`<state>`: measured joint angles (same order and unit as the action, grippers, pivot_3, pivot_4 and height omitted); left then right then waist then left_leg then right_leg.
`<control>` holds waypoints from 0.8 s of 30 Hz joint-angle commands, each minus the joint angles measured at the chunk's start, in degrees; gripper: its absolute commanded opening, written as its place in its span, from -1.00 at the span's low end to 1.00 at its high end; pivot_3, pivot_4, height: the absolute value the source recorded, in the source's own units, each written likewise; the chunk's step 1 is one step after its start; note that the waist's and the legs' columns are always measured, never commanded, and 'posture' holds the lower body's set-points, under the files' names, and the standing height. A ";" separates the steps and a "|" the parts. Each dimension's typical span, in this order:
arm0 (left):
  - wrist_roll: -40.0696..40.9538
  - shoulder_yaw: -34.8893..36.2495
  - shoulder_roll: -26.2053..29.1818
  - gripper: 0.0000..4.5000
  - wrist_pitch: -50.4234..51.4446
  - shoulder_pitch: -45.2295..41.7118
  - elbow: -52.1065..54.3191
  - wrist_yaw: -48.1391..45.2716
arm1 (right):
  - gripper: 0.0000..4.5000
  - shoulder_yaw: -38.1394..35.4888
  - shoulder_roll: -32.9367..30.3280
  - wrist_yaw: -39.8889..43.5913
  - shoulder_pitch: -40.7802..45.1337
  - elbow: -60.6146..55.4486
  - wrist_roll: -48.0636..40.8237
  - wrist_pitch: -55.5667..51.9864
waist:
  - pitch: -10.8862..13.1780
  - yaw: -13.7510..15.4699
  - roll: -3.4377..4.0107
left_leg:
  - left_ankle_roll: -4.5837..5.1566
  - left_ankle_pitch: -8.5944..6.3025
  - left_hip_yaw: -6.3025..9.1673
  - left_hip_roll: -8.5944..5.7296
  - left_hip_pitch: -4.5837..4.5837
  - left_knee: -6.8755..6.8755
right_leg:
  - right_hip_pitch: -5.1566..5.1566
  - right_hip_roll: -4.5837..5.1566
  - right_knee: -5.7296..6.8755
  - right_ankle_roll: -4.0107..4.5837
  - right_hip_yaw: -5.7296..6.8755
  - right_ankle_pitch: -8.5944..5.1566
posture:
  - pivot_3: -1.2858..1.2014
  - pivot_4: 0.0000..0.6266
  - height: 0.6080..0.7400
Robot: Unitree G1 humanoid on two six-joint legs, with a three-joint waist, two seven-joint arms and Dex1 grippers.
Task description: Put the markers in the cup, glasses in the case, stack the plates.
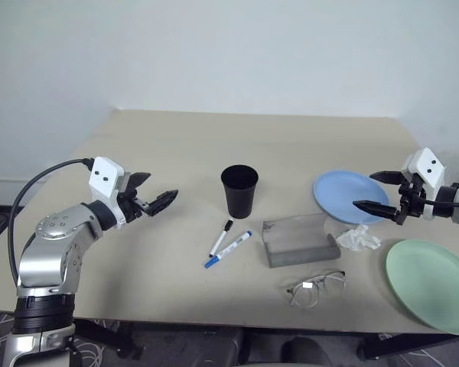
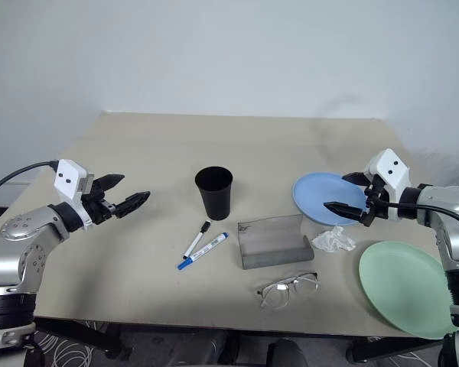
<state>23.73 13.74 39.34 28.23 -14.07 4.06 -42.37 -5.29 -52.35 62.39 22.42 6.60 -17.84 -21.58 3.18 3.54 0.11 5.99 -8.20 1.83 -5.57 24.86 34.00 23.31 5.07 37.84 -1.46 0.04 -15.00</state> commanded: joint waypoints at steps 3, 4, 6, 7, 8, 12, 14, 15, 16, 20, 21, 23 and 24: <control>0.75 1.22 -0.08 0.98 -0.88 -1.11 1.04 0.22 | 1.00 -1.59 -0.94 -0.11 1.17 -0.26 0.12 1.00 | 0.00 0.00 0.00 | 0.00 0.00 0.00 0.00 0.00 0.00 | 0.00 0.00 0.00 0.00 0.00 0.00 | 0.03 -1.00 0.73; 0.72 1.25 -0.14 0.98 -0.91 -1.19 0.87 0.26 | 1.00 -1.57 -0.92 -0.27 1.28 -0.15 0.21 0.92 | 0.00 0.00 0.00 | 0.00 0.00 0.00 0.00 0.00 0.00 | 0.00 0.00 0.00 0.00 0.00 0.00 | 0.03 -1.00 0.73; 0.66 1.21 -0.26 0.98 -0.91 -1.24 0.82 0.34 | 1.00 -1.54 -0.90 -0.38 1.37 -0.05 0.26 0.86 | 0.00 0.00 0.00 | 0.00 0.00 0.00 0.00 0.00 0.00 | 0.00 0.00 0.00 0.00 0.00 0.00 | 0.03 -1.00 0.73; 0.67 1.08 -0.33 0.98 -0.85 -1.16 1.03 0.31 | 1.00 -1.57 -1.04 -0.20 1.12 -0.23 0.21 0.86 | 0.00 0.00 0.00 | 0.00 0.00 0.00 0.00 0.00 0.01 | 0.00 0.00 0.00 0.00 0.00 0.00 | 0.03 -1.00 0.73; 0.69 1.00 -0.38 0.98 -0.81 -1.09 1.18 0.28 | 1.00 -1.60 -1.15 -0.07 0.93 -0.36 0.17 0.88 | 0.00 0.01 0.00 | 0.00 0.00 0.00 0.00 0.00 0.01 | 0.00 0.00 0.00 0.00 0.00 0.00 | 0.03 -1.00 0.73; 0.98 1.33 -0.32 0.98 -0.53 -0.27 1.85 0.20 | 1.00 -1.86 -1.64 0.12 0.26 -0.84 -0.06 0.35 | 0.00 0.00 0.00 | 0.00 0.00 -0.01 0.00 0.00 0.02 | -0.01 0.00 0.00 0.00 0.00 0.01 | 0.03 -1.00 0.73; 1.07 1.28 -0.48 0.98 -0.36 0.12 2.22 0.32 | 1.00 -2.03 -1.91 0.22 -0.16 -1.12 -0.20 0.15 | 0.00 0.00 0.00 | 0.00 0.00 -0.01 0.00 0.00 0.02 | 0.00 0.00 0.00 0.00 0.00 0.01 | 0.03 -1.00 0.73; 1.12 1.25 -0.55 0.98 -0.28 0.26 2.39 0.37 | 1.00 -2.12 -2.02 0.26 -0.34 -1.29 -0.28 0.03 | 0.00 0.00 0.00 | 0.00 0.00 0.00 0.00 0.00 0.02 | 0.00 0.00 0.00 0.01 0.00 0.02 | 0.03 -1.00 0.73; 1.17 1.23 -0.64 0.98 -0.22 0.36 2.49 0.39 | 1.00 -2.23 -2.15 0.23 -0.55 -1.41 -0.32 -0.11 | 0.00 0.01 0.00 | 0.00 0.00 0.00 0.00 0.00 0.03 | 0.00 0.00 0.01 0.05 0.00 0.04 | 0.03 -1.00 0.73; 1.12 1.08 -1.06 0.98 -0.53 0.32 2.26 0.28 | 1.00 -2.90 -2.85 0.12 -1.30 -1.66 -0.58 -0.67 | 0.00 0.01 0.00 | 0.00 0.00 0.00 0.00 0.00 0.04 | -0.01 0.00 0.01 0.16 0.01 0.11 | 0.03 -1.00 0.73; 1.11 1.04 -1.17 0.98 -0.64 0.23 2.13 0.27 | 1.00 -3.00 -2.96 0.07 -1.47 -1.84 -0.64 -0.76 | 0.00 0.00 0.00 | 0.00 0.00 0.00 0.00 0.00 0.04 | -0.01 0.00 0.00 0.16 0.01 0.11 | 0.03 -1.00 0.73; 1.02 0.58 -1.66 0.98 -0.75 -0.32 1.95 0.45 | 1.00 -3.67 -3.74 0.28 -1.88 -1.96 -0.85 -1.15 | 0.00 0.01 0.01 | 0.00 0.00 -0.01 0.00 0.00 0.05 | -0.01 0.00 0.00 0.13 0.00 0.09 | 0.03 -1.00 0.73; 0.96 0.39 -1.89 0.98 -0.79 -0.48 1.95 0.48 | 1.00 -4.05 -4.19 0.38 -2.24 -1.95 -0.90 -1.27 | 0.00 0.02 0.01 | 0.00 0.00 0.00 0.00 0.00 0.06 | -0.01 0.00 0.01 0.13 0.01 0.09 | 0.03 -1.00 0.73</control>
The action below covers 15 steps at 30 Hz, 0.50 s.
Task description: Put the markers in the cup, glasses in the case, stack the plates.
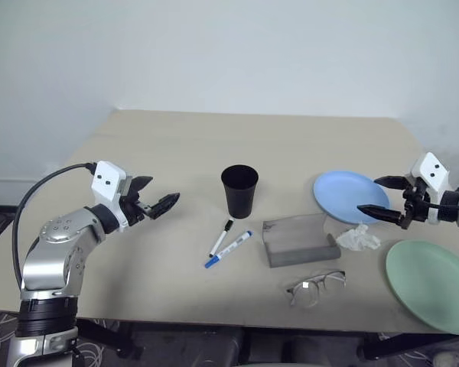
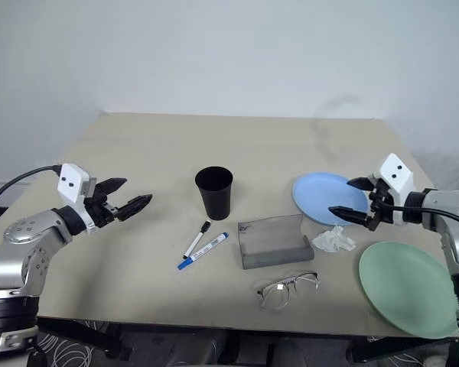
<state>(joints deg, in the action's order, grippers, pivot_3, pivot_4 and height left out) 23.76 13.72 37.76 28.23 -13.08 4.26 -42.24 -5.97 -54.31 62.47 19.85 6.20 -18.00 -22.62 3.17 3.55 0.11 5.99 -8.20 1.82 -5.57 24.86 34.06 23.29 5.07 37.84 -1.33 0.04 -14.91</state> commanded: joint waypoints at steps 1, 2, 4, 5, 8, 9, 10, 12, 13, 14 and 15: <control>0.91 0.24 -0.53 0.98 -0.78 -1.66 1.65 0.29 | 1.00 -3.84 -2.84 0.33 -0.17 -1.41 -0.72 -0.42 | 0.00 0.01 0.01 | 0.00 0.00 0.00 0.00 0.00 0.00 | -0.01 0.00 0.00 0.00 0.00 0.00 | 0.03 -1.00 0.73; 0.85 0.10 -0.72 0.98 -0.77 -1.80 1.56 0.23 | 1.00 -4.27 -3.36 0.30 -0.70 -1.25 -0.72 -0.55 | 0.00 0.00 0.00 | 0.00 0.00 0.00 0.00 0.00 0.01 | -0.01 0.00 0.00 0.00 0.00 0.00 | 0.03 -1.00 0.73; 0.73 -0.18 -0.84 0.98 -0.84 -1.83 1.43 -0.10 | 1.00 -5.15 -4.04 0.29 -1.83 -1.37 -0.87 -0.86 | 0.00 0.02 0.00 | 0.00 0.00 0.00 0.00 0.00 0.01 | -0.03 0.01 0.00 -0.04 0.00 -0.02 | 0.03 -1.00 0.73; 0.72 -0.43 -0.85 0.98 -0.73 -1.90 1.37 -0.38 | 1.00 -6.08 -4.65 0.51 -3.02 -1.49 -1.01 -1.11 | 0.00 0.00 0.00 | 0.00 0.00 0.00 0.00 0.00 0.01 | -0.04 0.02 0.00 -0.15 0.01 -0.09 | 0.03 -1.00 0.73; 0.74 -0.59 -0.28 0.98 -1.11 -1.93 0.53 -1.78 | 1.00 -9.19 -6.05 0.63 -6.98 -2.71 -1.77 -2.73 | -0.01 0.01 0.01 | 0.00 0.00 0.00 0.00 0.00 0.02 | -0.06 0.05 0.00 -0.15 0.05 -0.09 | 0.03 -1.00 0.73; 0.59 -0.79 -0.27 0.98 -1.13 -2.37 0.07 -1.85 | 1.00 -10.11 -6.55 0.77 -8.20 -2.24 -1.72 -2.77 | -0.01 0.01 0.01 | 0.00 0.00 -0.01 0.00 0.00 0.02 | -0.05 0.06 0.00 -0.15 0.04 -0.09 | 0.03 -1.00 0.73; 0.40 -1.10 -0.25 0.98 -1.29 -2.83 -0.47 -2.17 | 1.00 -11.03 -7.04 1.06 -9.46 -1.62 -1.72 -2.92 | -0.01 0.00 0.01 | 0.00 0.00 -0.01 0.00 0.00 0.02 | -0.04 0.06 0.00 -0.15 0.04 -0.09 | 0.03 -1.00 0.73; 0.00 -1.70 -0.57 0.98 -1.28 -3.81 -1.42 -2.18 | 1.00 -12.58 -7.85 1.47 -11.59 -0.08 -1.85 -3.74 | -0.02 0.00 0.04 | 0.00 0.00 0.00 0.00 0.00 0.02 | -0.04 0.06 0.00 -0.15 0.05 -0.09 | 0.03 -1.00 0.73; 0.06 -1.93 -0.71 0.98 -0.97 -4.24 -1.63 -2.23 | 1.00 -13.12 -8.17 1.52 -12.40 0.47 -1.82 -4.07 | -0.02 -0.01 0.04 | 0.00 0.00 0.00 0.00 0.00 0.02 | -0.04 0.06 0.00 -0.15 0.05 -0.09 | 0.03 -1.00 0.73; 0.18 -1.87 -0.62 0.98 -0.91 -4.39 -1.95 -2.48 | 1.00 -13.49 -8.24 1.31 -13.12 0.17 -1.87 -4.53 | -0.02 -0.01 0.04 | 0.00 0.00 -0.01 0.00 0.00 0.03 | -0.04 0.07 0.00 -0.15 0.05 -0.09 | 0.03 -1.00 0.73; 0.18 -2.48 -0.64 0.98 -0.67 -4.87 -1.97 -2.89 | 1.00 -14.12 -8.67 1.67 -14.07 1.07 -1.70 -4.31 | -0.03 -0.02 0.06 | 0.00 0.00 -0.01 0.00 0.00 0.04 | -0.04 0.08 0.00 -0.15 0.05 -0.09 | 0.03 -1.00 0.73</control>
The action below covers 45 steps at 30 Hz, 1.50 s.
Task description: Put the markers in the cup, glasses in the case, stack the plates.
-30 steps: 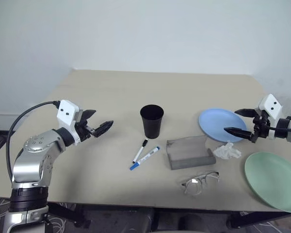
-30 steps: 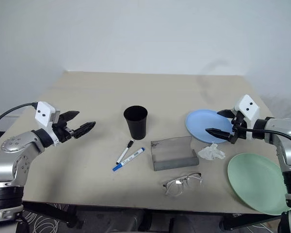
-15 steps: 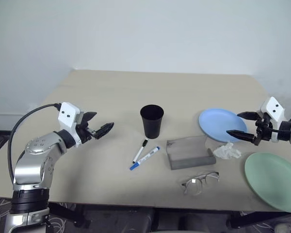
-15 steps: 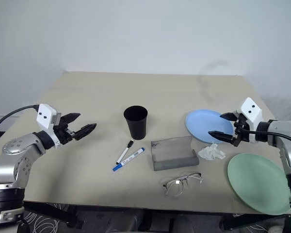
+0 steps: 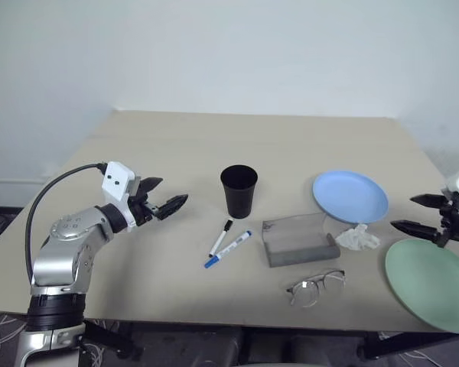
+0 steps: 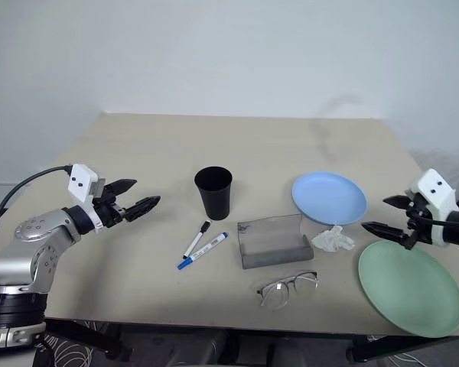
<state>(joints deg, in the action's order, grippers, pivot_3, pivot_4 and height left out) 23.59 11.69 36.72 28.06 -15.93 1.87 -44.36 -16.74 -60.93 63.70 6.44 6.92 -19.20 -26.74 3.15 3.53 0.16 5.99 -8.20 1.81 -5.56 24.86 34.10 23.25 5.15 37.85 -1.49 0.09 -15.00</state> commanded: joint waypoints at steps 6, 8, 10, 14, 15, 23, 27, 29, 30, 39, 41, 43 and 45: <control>-0.10 -2.06 0.72 0.98 -0.60 -4.50 -1.55 -2.48 | 1.00 -6.61 -2.31 -0.76 -5.02 5.76 0.57 0.90 | -0.02 0.00 0.03 | 0.00 0.00 -0.02 0.00 0.00 0.05 | -0.04 0.06 -0.01 -0.01 0.05 0.00 | 0.03 -1.00 0.73; -0.03 -2.21 1.10 0.98 -0.65 -5.01 -2.04 -3.19 | 1.00 -7.56 -2.08 -1.18 -6.39 7.13 0.77 1.55 | -0.01 0.01 0.06 | 0.00 0.00 -0.02 0.00 0.00 0.07 | -0.05 0.08 -0.01 -0.01 0.07 0.00 | 0.03 -1.00 0.73; -0.45 -2.29 1.45 0.98 -1.40 -5.61 -3.58 -4.03 | 1.00 -8.15 -1.58 -1.98 -7.23 7.75 0.81 1.88 | -0.01 0.00 0.06 | 0.00 0.00 -0.01 0.00 0.00 0.07 | -0.07 0.10 -0.01 -0.01 0.11 -0.01 | 0.03 -1.00 0.73; -1.24 -3.62 0.87 0.98 -2.00 -7.93 -5.89 -4.88 | 1.00 -10.01 -0.34 -4.34 -9.42 11.19 1.34 3.06 | -0.04 -0.01 0.13 | 0.00 0.00 0.00 0.00 0.01 0.07 | -0.05 0.11 0.00 -0.01 0.15 -0.01 | 0.03 -1.00 0.73; -1.38 -4.11 0.74 0.98 -2.02 -8.58 -6.10 -5.11 | 1.00 -10.95 -0.01 -4.75 -10.56 11.96 1.31 3.49 | -0.04 0.02 0.12 | 0.00 0.00 0.00 0.00 0.00 0.07 | -0.07 0.12 0.00 -0.02 0.17 -0.01 | 0.03 -1.00 0.73; -2.23 -5.16 0.96 0.98 -3.34 -12.06 -10.50 -7.26 | 1.00 -14.96 3.43 -9.13 -15.98 15.43 1.06 6.08 | -0.08 -0.09 0.18 | 0.01 0.00 0.05 0.00 0.01 0.09 | -0.12 0.21 -0.04 -0.02 0.37 -0.01 | 0.03 -1.00 0.73; -2.73 -5.62 1.12 0.98 -4.16 -12.86 -12.78 -8.40 | 1.00 -16.22 4.93 -10.65 -17.75 15.50 0.55 6.37 | -0.08 -0.33 0.19 | 0.01 0.00 0.07 0.01 0.00 0.09 | -0.15 0.23 -0.04 -0.02 0.43 -0.01 | 0.03 -1.00 0.73; -2.95 -5.92 1.16 0.98 -4.55 -13.41 -13.96 -8.98 | 1.00 -16.73 5.95 -10.97 -19.34 14.95 0.35 6.38 | -0.09 -0.34 0.20 | 0.01 0.00 0.08 0.01 0.00 0.10 | -0.17 0.25 -0.04 -0.03 0.45 -0.01 | 0.03 -1.00 0.73; -3.07 -6.02 1.07 0.98 -4.66 -13.77 -14.47 -9.07 | 1.00 -16.89 6.39 -11.01 -19.89 14.93 0.25 6.43 | -0.08 -0.34 0.20 | 0.01 0.00 0.08 0.01 0.00 0.10 | -0.17 0.25 -0.04 -0.03 0.45 -0.01 | 0.03 -1.00 0.73; -2.93 -5.43 1.21 0.98 -4.42 -13.31 -13.90 -9.28 | 1.00 -15.69 7.37 -10.73 -19.85 15.68 -0.45 4.30 | -0.11 -0.59 0.28 | 0.01 0.00 0.09 0.01 -0.01 0.11 | -0.24 0.29 -0.04 -0.03 0.51 -0.02 | 0.03 -1.00 0.73; -2.77 -5.16 1.28 1.00 -4.18 -12.92 -13.44 -9.05 | 0.74 -15.46 7.21 -10.66 -19.26 15.67 -0.75 3.35 | -0.11 -0.59 0.29 | 0.01 0.00 0.08 0.01 -0.01 0.11 | -0.25 0.30 -0.04 -0.03 0.53 -0.02 | 0.03 -1.00 0.73; -2.64 -4.89 1.26 1.00 -3.93 -12.33 -12.86 -8.65 | 0.43 -15.20 6.93 -10.56 -18.45 15.79 -1.22 1.82 | -0.11 -0.60 0.29 | 0.01 0.00 0.08 0.01 -0.01 0.11 | -0.25 0.32 -0.04 -0.03 0.56 -0.02 | 0.03 -1.00 0.73; -2.53 -4.68 1.16 1.00 -3.74 -11.66 -12.28 -8.25 | 0.10 -14.93 6.73 -10.48 -17.37 16.11 -1.65 0.03 | -0.11 -0.64 0.30 | 0.01 0.00 0.08 0.01 -0.01 0.11 | -0.25 0.33 -0.04 -0.03 0.57 -0.02 | 0.03 -1.00 0.73</control>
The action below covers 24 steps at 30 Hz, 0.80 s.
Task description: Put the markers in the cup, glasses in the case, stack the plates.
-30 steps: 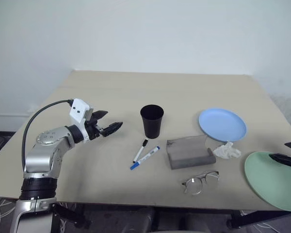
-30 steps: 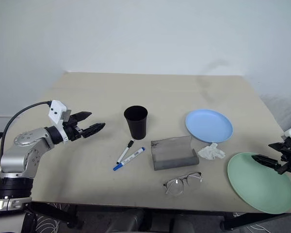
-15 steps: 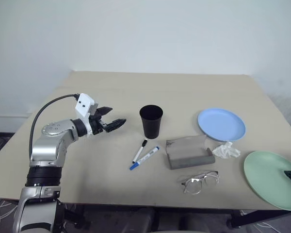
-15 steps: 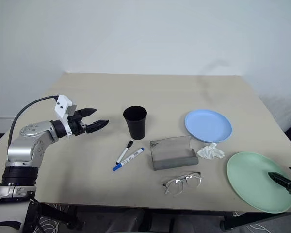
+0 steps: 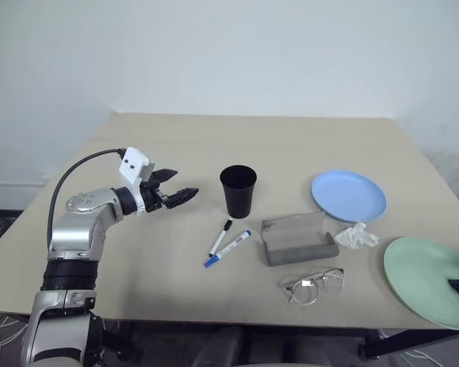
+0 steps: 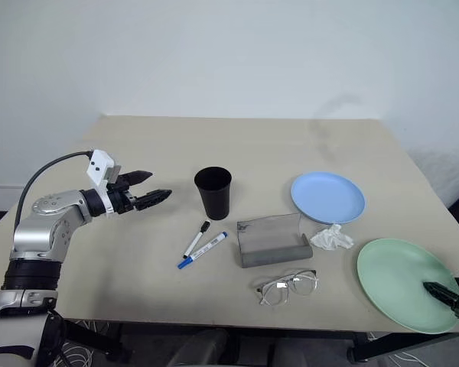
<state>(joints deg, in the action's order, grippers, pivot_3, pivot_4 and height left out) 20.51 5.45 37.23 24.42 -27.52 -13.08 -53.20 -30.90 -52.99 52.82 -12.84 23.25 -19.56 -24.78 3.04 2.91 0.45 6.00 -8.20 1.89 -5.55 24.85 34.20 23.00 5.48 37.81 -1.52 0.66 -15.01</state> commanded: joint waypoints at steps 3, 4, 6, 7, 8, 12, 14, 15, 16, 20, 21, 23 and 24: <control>0.76 1.92 0.53 1.00 0.27 0.99 3.67 1.26 | -0.38 -0.70 -1.20 0.14 4.46 1.00 -2.31 -5.40 | 0.00 -0.01 0.00 | 0.00 0.00 0.00 0.00 -0.01 0.00 | 0.00 0.02 0.00 0.00 0.03 0.00 | 0.03 -1.00 0.73; 0.82 2.01 0.52 1.00 0.37 1.25 3.92 1.44 | -0.54 -0.82 -1.15 0.04 5.34 1.40 -2.75 -6.61 | 0.00 -0.02 0.00 | 0.00 0.00 -0.01 0.00 -0.02 0.00 | -0.01 0.03 0.00 0.00 0.03 0.00 | 0.03 -1.00 0.73; 0.91 2.11 0.53 1.00 0.56 1.55 4.31 1.71 | -0.86 -1.09 -1.16 0.04 6.53 1.90 -3.29 -8.41 | 0.00 0.00 0.00 | 0.00 0.00 0.00 0.00 -0.03 0.00 | 0.00 0.04 0.00 0.00 0.06 0.00 | 0.03 -1.00 0.73; 0.95 2.16 0.55 1.00 0.64 1.69 4.50 1.86 | -0.97 -1.31 -1.21 0.03 7.22 2.10 -3.81 -9.88 | -0.01 -0.02 -0.04 | 0.00 0.00 0.00 0.00 -0.04 0.00 | -0.02 0.05 0.00 0.00 0.07 0.00 | 0.03 -1.00 0.73; 1.00 2.19 0.58 1.00 0.71 1.78 4.63 1.98 | -0.97 -1.46 -1.27 0.00 7.68 2.22 -4.18 -10.94 | -0.02 -0.08 -0.11 | 0.00 0.00 0.01 0.00 -0.07 0.00 | -0.05 0.05 0.00 0.00 0.08 0.00 | 0.03 -1.00 0.73; 1.20 2.28 0.63 1.00 0.96 2.07 5.05 2.39 | -0.97 -2.60 -1.13 -0.21 9.07 1.21 -6.22 -15.24 | -0.02 -0.89 -0.09 | 0.00 0.00 -0.03 0.00 -0.08 0.00 | -0.11 0.15 0.00 0.00 0.14 0.00 | 0.03 -1.00 0.73; 1.28 2.26 0.59 1.00 1.06 2.26 5.36 2.54 | -0.97 -3.31 -1.16 -0.23 9.29 0.26 -7.14 -16.56 | -0.02 -1.17 -0.07 | 0.00 0.00 -0.05 0.00 -0.08 0.00 | -0.15 0.22 0.01 -0.01 0.23 -0.01 | 0.03 -1.00 0.73; 1.29 2.24 0.55 1.00 1.09 2.36 5.44 2.65 | -0.97 -4.12 -1.31 -0.19 9.63 -0.39 -8.01 -17.42 | -0.01 -1.22 -0.06 | 0.01 0.00 -0.06 0.00 -0.08 -0.02 | -0.15 0.22 0.02 -0.01 0.22 -0.01 | 0.03 -1.00 0.73; 1.30 2.24 0.52 1.00 1.13 2.44 5.51 2.74 | -0.97 -4.70 -1.42 -0.22 9.86 -0.87 -8.69 -18.07 | -0.02 -1.23 -0.04 | 0.01 0.00 -0.08 0.00 -0.08 -0.02 | -0.15 0.22 0.04 -0.01 0.22 -0.01 | 0.03 -1.00 0.73; 1.36 2.21 0.37 1.00 1.15 2.30 5.39 3.07 | -0.97 -8.17 -2.33 -1.71 13.41 0.18 -11.85 -21.95 | 0.01 -1.21 0.18 | 0.00 0.00 -0.23 0.00 -0.09 -0.16 | -0.20 0.27 0.13 -0.01 0.18 -0.01 | 0.03 -1.00 0.73; 1.41 2.24 0.31 1.00 1.18 2.25 5.42 3.21 | -0.97 -9.24 -2.70 -2.47 15.03 1.01 -12.69 -23.16 | 0.02 -1.20 0.23 | 0.00 0.00 -0.32 0.00 -0.09 -0.24 | -0.16 0.31 0.13 -0.01 0.17 -0.01 | 0.03 -1.00 0.73; 1.50 2.33 0.23 1.00 1.18 2.33 5.55 3.45 | -0.97 -10.64 -3.03 -3.95 18.20 2.04 -14.01 -25.21 | 0.03 -1.14 0.37 | 0.00 0.00 -0.46 0.00 -0.08 -0.33 | 0.09 0.40 0.13 0.00 0.14 -0.01 | 0.03 -1.00 0.73; 1.54 2.35 0.21 1.00 1.19 2.40 5.66 3.55 | -0.97 -10.95 -3.10 -4.46 19.33 2.31 -14.41 -25.93 | 0.03 -1.13 0.39 | 0.00 0.00 -0.53 0.00 -0.07 -0.34 | 0.11 0.44 0.13 0.00 0.14 -0.01 | 0.03 -1.00 0.73</control>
<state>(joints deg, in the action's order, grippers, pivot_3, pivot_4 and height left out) 21.26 5.97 37.15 25.90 -24.55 -9.40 -50.00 -39.10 -54.08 49.31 4.83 26.00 -32.03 -49.69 3.07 1.78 0.84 6.00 -8.21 1.30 -5.55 24.79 33.84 23.13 5.95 37.94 -1.52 0.79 -15.02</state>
